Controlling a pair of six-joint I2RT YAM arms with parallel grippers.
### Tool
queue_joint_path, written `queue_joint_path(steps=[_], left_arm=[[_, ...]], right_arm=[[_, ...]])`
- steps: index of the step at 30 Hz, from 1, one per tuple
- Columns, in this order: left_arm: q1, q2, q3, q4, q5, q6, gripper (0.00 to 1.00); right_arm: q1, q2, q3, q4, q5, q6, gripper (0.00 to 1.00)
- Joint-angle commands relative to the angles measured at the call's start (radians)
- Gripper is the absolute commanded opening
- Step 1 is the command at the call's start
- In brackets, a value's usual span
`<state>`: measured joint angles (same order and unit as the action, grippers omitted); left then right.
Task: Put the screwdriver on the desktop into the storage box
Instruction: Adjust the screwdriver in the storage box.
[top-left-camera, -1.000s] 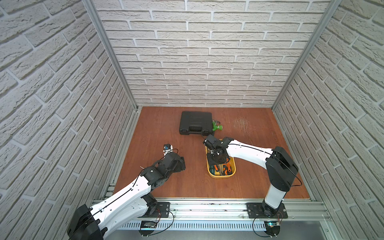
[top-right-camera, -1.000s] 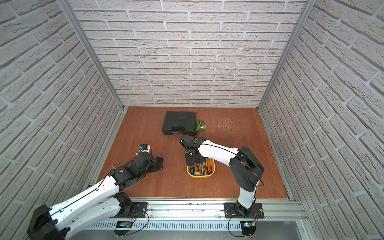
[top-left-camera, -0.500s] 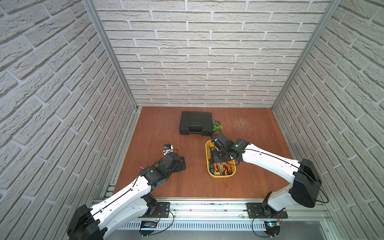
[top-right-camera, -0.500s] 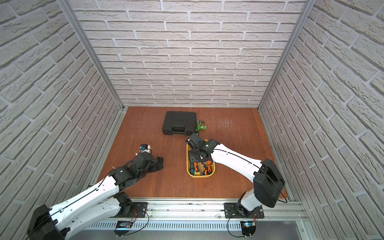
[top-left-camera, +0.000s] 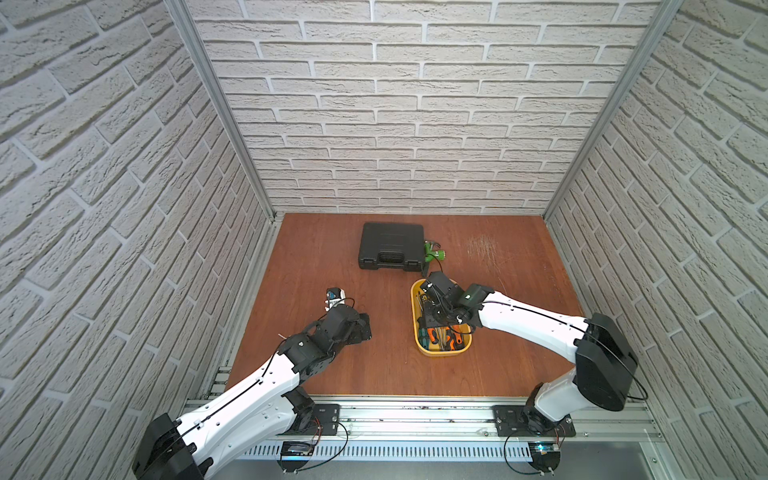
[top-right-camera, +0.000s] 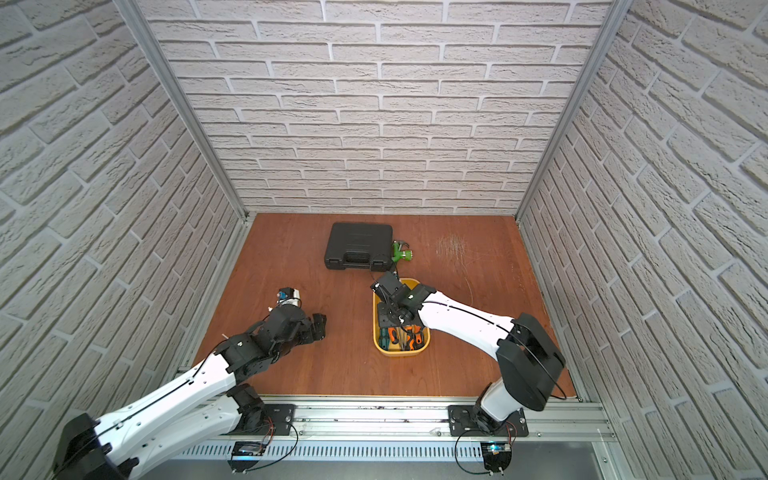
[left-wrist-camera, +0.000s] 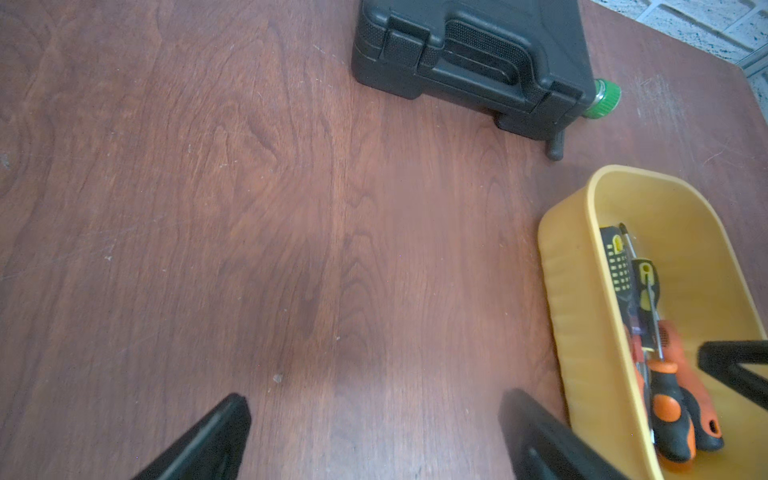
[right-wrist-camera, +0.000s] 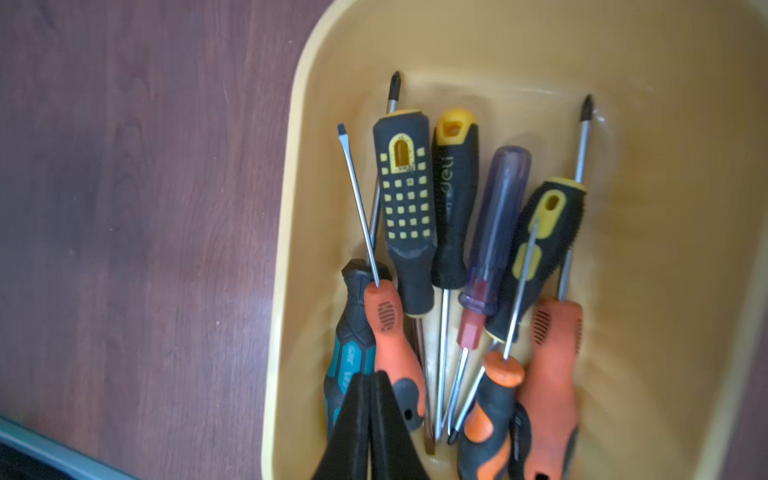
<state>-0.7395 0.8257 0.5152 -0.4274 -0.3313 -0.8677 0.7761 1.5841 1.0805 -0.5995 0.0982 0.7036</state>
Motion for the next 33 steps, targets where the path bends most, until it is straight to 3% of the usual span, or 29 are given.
queue_joint_path(steps=[1, 19, 28, 33], left_arm=[[0.005, -0.002, 0.000, -0.004, -0.009, -0.003, 0.98], [0.005, 0.009, 0.000, 0.002, -0.009, 0.004, 0.98], [0.006, 0.015, 0.003, 0.009, -0.007, 0.004, 0.98], [0.006, 0.018, 0.006, 0.007, 0.000, 0.002, 0.98]], right_arm=[[0.003, 0.037, 0.002, 0.067, -0.019, 0.011, 0.10], [-0.017, 0.128, -0.017, 0.087, 0.031, 0.012, 0.10], [-0.015, 0.010, -0.026, 0.061, 0.062, -0.007, 0.15], [-0.024, 0.014, -0.013, 0.043, 0.082, -0.014, 0.19]])
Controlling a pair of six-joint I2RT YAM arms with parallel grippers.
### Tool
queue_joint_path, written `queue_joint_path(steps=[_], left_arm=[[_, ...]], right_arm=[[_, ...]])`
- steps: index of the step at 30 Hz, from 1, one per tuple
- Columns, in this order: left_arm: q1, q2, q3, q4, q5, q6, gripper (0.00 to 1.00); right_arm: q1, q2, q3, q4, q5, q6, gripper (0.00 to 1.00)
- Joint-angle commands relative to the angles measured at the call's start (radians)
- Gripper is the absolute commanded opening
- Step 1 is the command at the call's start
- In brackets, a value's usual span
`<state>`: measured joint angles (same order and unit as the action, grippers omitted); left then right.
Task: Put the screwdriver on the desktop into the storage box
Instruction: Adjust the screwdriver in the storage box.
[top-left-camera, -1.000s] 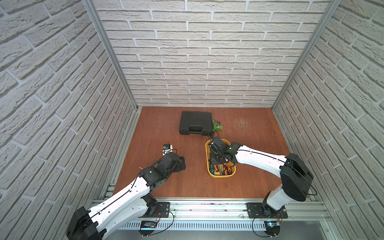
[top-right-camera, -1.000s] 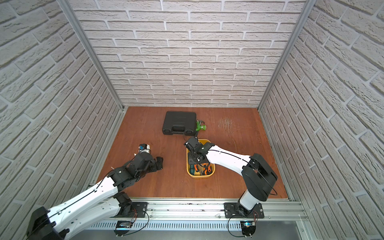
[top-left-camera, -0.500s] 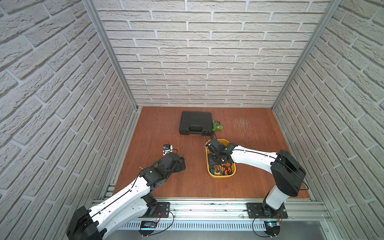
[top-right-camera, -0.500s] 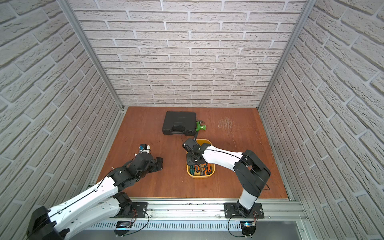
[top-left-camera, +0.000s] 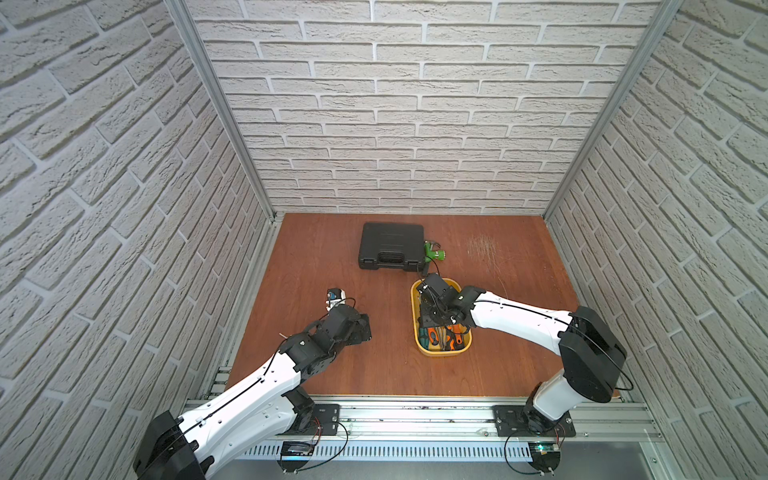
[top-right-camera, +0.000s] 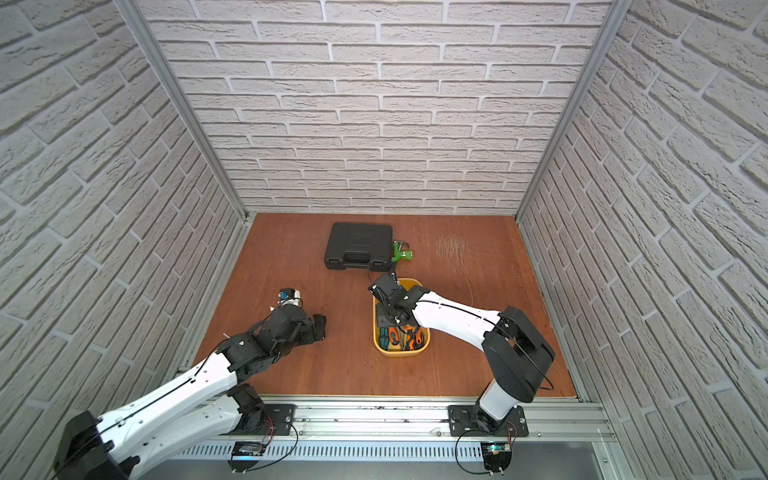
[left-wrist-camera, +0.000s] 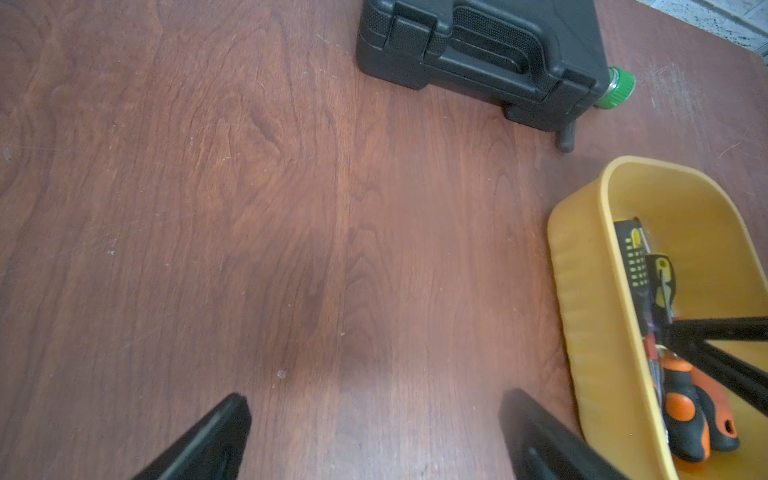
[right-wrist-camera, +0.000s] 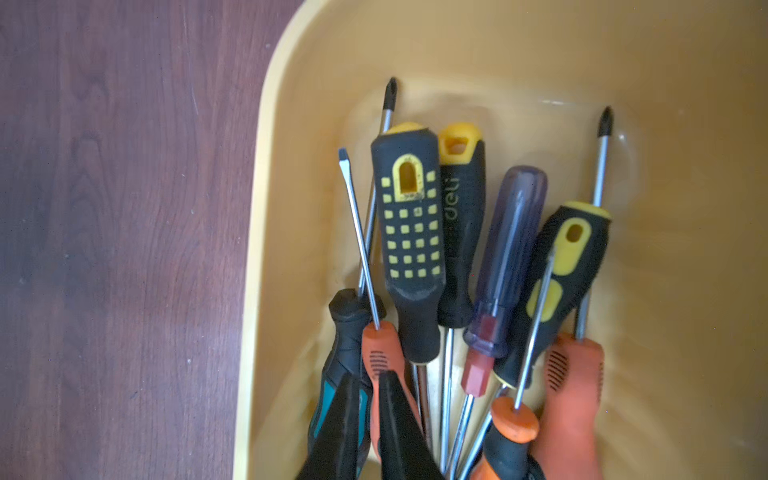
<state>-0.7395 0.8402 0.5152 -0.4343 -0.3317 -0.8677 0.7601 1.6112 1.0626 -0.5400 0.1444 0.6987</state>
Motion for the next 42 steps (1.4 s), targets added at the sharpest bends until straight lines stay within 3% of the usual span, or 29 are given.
queue_joint_path(steps=[1, 10, 23, 33, 42], left_arm=[[0.006, 0.003, 0.008, 0.011, 0.000, 0.002, 0.98], [0.006, 0.005, 0.005, 0.020, 0.000, 0.001, 0.98], [0.007, 0.027, 0.038, 0.009, 0.003, 0.016, 0.98], [0.006, -0.006, 0.067, -0.027, -0.003, 0.024, 0.98], [0.006, -0.049, 0.111, -0.073, -0.026, 0.050, 0.98]], right_arm=[[-0.009, -0.007, 0.004, -0.011, 0.034, -0.010, 0.20], [-0.027, 0.061, 0.049, -0.018, 0.048, -0.042, 0.25], [-0.034, 0.060, 0.055, -0.033, 0.036, -0.042, 0.23], [-0.033, -0.148, 0.035, -0.085, 0.060, -0.039, 0.23], [-0.033, -0.471, -0.083, -0.042, 0.136, -0.047, 0.28]])
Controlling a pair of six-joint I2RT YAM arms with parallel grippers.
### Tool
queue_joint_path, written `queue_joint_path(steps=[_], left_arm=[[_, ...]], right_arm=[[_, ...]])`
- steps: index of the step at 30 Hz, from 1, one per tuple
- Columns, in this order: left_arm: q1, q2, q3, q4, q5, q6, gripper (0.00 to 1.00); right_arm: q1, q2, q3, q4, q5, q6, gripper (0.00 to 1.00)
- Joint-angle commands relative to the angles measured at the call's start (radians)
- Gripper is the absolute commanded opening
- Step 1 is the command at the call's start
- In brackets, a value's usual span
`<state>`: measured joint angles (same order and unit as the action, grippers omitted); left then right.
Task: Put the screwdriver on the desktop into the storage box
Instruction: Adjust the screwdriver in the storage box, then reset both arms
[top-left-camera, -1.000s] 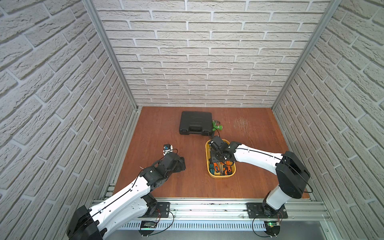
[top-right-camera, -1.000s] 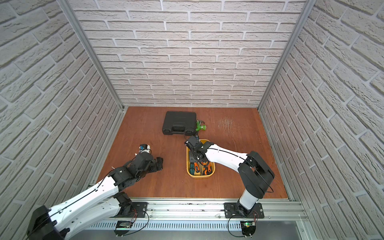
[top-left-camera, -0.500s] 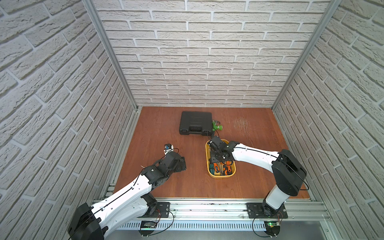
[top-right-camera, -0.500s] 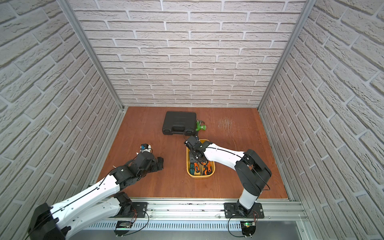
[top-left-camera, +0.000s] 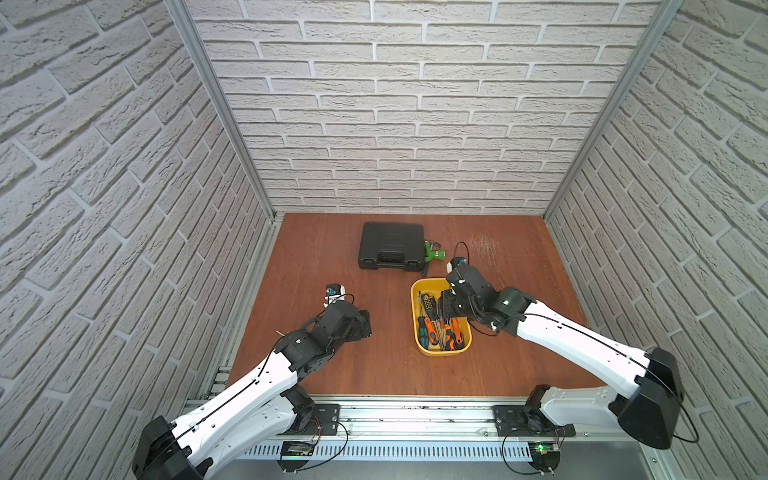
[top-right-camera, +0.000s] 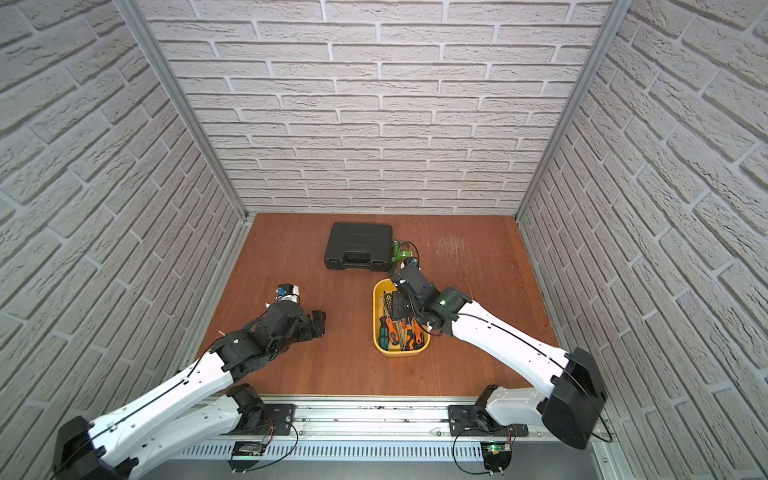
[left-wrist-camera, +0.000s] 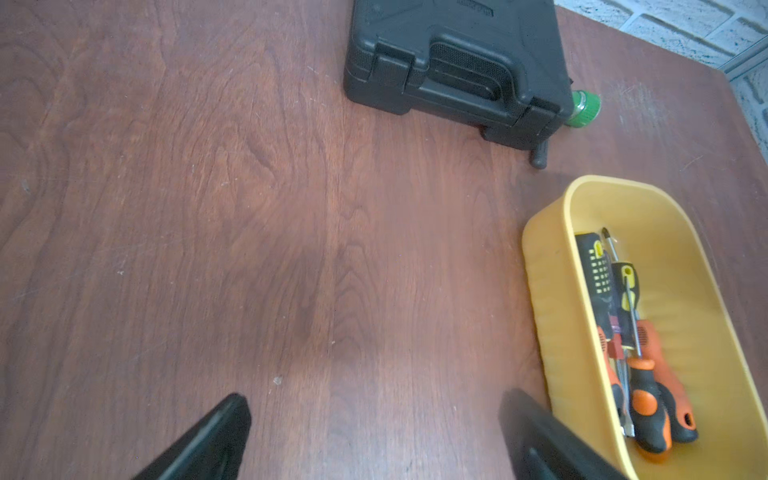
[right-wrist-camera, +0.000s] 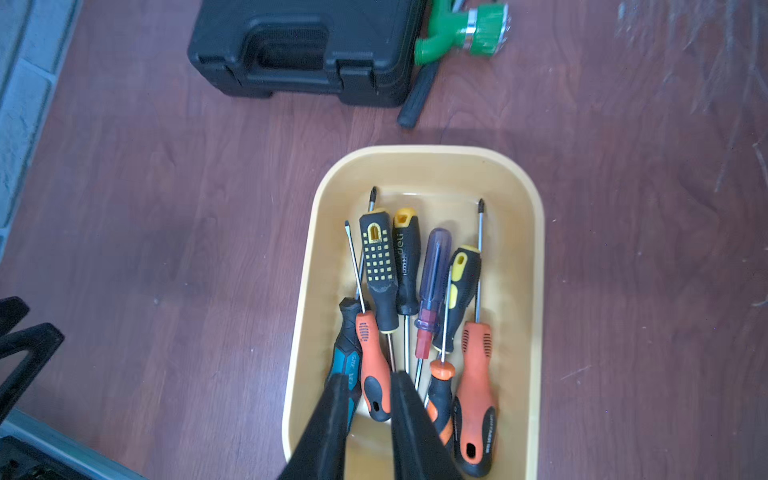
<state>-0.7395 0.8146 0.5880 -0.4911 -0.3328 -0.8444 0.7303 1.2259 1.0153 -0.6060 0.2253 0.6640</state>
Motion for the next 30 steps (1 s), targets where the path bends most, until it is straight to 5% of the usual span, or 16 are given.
queue_joint_path(steps=[1, 8, 10, 17, 23, 27, 30], left_arm=[[0.007, -0.033, 0.046, -0.018, -0.026, 0.032, 0.99], [0.011, -0.071, 0.149, -0.023, -0.190, 0.128, 0.98], [0.011, -0.066, 0.167, 0.002, -0.256, 0.174, 0.98], [0.054, -0.016, 0.107, 0.197, -0.663, 0.202, 0.98], [0.335, 0.047, -0.048, 0.653, -0.650, 0.385, 0.98], [0.574, 0.186, -0.016, 0.650, -0.545, 0.404, 0.98], [0.706, 0.305, -0.028, 0.716, -0.486, 0.433, 0.98]], right_arm=[[-0.003, -0.130, -0.053, 0.032, 0.074, -0.015, 0.30], [-0.003, -0.418, -0.231, 0.199, 0.178, -0.053, 0.59], [-0.003, -0.472, -0.282, 0.195, 0.238, -0.002, 0.57], [-0.009, -0.584, -0.527, 0.407, 0.490, -0.073, 0.82], [-0.133, -0.289, -0.550, 0.631, 0.615, -0.247, 0.93], [-0.255, -0.102, -0.519, 0.736, 0.644, -0.272, 0.97], [-0.372, -0.057, -0.533, 0.791, 0.609, -0.158, 0.98]])
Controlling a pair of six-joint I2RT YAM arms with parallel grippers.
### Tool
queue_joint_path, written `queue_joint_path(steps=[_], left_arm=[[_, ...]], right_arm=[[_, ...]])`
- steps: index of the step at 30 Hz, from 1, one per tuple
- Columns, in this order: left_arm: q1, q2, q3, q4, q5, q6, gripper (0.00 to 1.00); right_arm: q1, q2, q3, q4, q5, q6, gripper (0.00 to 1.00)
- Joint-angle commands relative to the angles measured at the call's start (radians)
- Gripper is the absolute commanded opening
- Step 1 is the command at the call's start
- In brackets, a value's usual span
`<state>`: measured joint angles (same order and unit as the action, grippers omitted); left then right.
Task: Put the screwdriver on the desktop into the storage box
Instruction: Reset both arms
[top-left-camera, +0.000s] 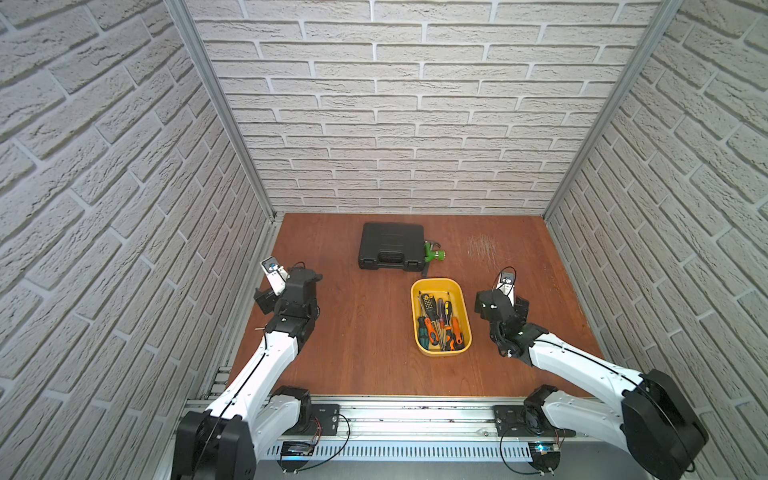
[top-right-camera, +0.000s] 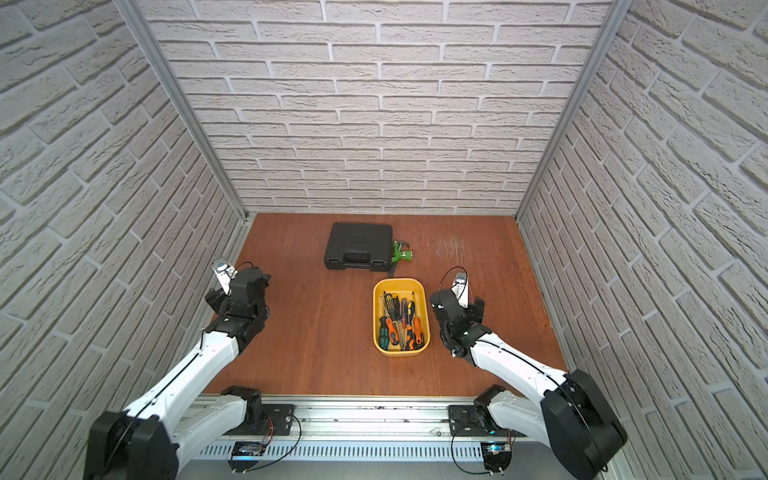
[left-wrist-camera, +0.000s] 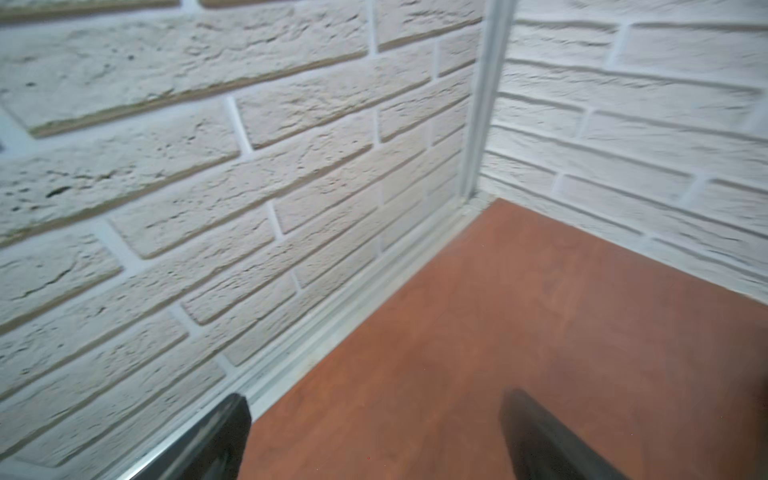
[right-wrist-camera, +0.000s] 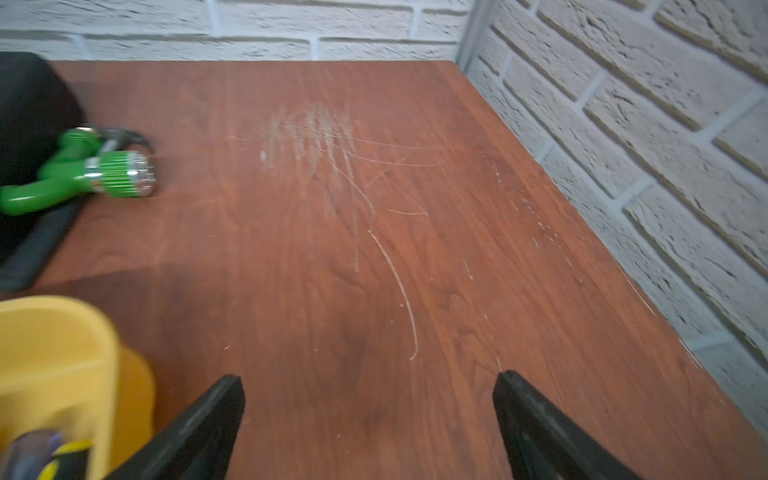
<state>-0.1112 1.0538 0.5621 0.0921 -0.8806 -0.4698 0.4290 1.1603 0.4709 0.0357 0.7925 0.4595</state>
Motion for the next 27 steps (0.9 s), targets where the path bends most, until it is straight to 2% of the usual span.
queue_joint_path(steps=[1, 4, 7, 10, 12, 14, 15, 17, 20, 21, 23, 25, 26, 27], left_arm=[[0.111, 0.101, -0.019, 0.187, 0.101, 0.081, 0.98], [0.160, 0.179, -0.062, 0.320, 0.188, 0.229, 0.98], [0.175, 0.248, -0.104, 0.428, 0.244, 0.348, 0.98], [0.208, 0.314, -0.067, 0.403, 0.369, 0.374, 0.98], [0.215, 0.361, -0.034, 0.383, 0.448, 0.397, 0.98], [0.214, 0.366, -0.035, 0.389, 0.507, 0.424, 0.98], [0.213, 0.355, -0.041, 0.390, 0.504, 0.418, 0.98], [0.212, 0.318, -0.060, 0.382, 0.456, 0.362, 0.98], [0.215, 0.319, -0.078, 0.399, 0.468, 0.321, 0.98], [0.216, 0.326, -0.089, 0.436, 0.455, 0.279, 0.98], [0.208, 0.321, -0.108, 0.498, 0.496, 0.294, 0.98], [0.206, 0.362, -0.123, 0.552, 0.507, 0.296, 0.98], [0.205, 0.393, -0.144, 0.625, 0.504, 0.304, 0.98], [0.186, 0.395, -0.151, 0.635, 0.508, 0.326, 0.98]], right_arm=[[-0.099, 0.018, 0.004, 0.179, 0.039, 0.079, 1.00], [-0.129, 0.020, 0.021, 0.202, 0.051, 0.066, 0.99], [-0.133, -0.018, 0.072, 0.201, 0.090, -0.094, 0.99], [-0.197, 0.067, 0.051, 0.365, 0.072, -0.280, 0.99], [-0.255, 0.164, 0.032, 0.444, 0.028, -0.327, 0.99], [-0.302, 0.262, -0.044, 0.696, -0.011, -0.371, 0.99], [-0.304, 0.266, -0.060, 0.727, -0.029, -0.368, 0.99], [-0.368, 0.296, -0.064, 0.746, -0.266, -0.373, 0.99], [-0.401, 0.341, -0.024, 0.725, -0.460, -0.412, 0.99], [-0.406, 0.339, -0.032, 0.736, -0.481, -0.413, 0.99], [-0.416, 0.333, -0.084, 0.803, -0.535, -0.417, 0.99], [-0.415, 0.413, -0.152, 1.051, -0.558, -0.438, 0.99], [-0.414, 0.405, -0.157, 1.026, -0.559, -0.440, 0.99], [-0.415, 0.370, -0.125, 0.918, -0.552, -0.431, 0.99]])
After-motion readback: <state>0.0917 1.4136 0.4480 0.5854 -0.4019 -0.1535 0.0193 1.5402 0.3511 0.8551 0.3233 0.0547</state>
